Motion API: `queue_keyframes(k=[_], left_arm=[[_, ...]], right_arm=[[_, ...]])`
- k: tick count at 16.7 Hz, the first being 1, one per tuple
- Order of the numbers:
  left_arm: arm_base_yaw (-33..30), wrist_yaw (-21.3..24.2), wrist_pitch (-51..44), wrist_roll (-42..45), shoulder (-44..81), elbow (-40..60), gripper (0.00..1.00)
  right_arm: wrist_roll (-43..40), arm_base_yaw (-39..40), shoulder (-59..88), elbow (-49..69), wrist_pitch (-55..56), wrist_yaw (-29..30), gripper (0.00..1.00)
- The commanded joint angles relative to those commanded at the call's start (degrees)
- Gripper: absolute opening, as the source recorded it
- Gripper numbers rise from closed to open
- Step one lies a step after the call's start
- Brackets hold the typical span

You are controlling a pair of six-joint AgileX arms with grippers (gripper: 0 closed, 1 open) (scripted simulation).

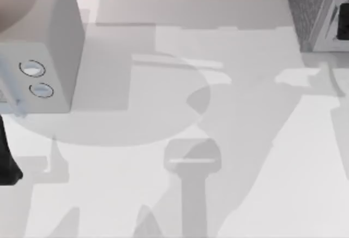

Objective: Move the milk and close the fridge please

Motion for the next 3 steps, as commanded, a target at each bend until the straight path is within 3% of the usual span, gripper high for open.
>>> queue_keyframes(k=[3], left_arm=[[0.0,0.0,0.0,0.0,0.0,0.0,1.0]], right_arm=[[0.2,0.1,1.9,2.4,-0.6,-0.2,1.0]])
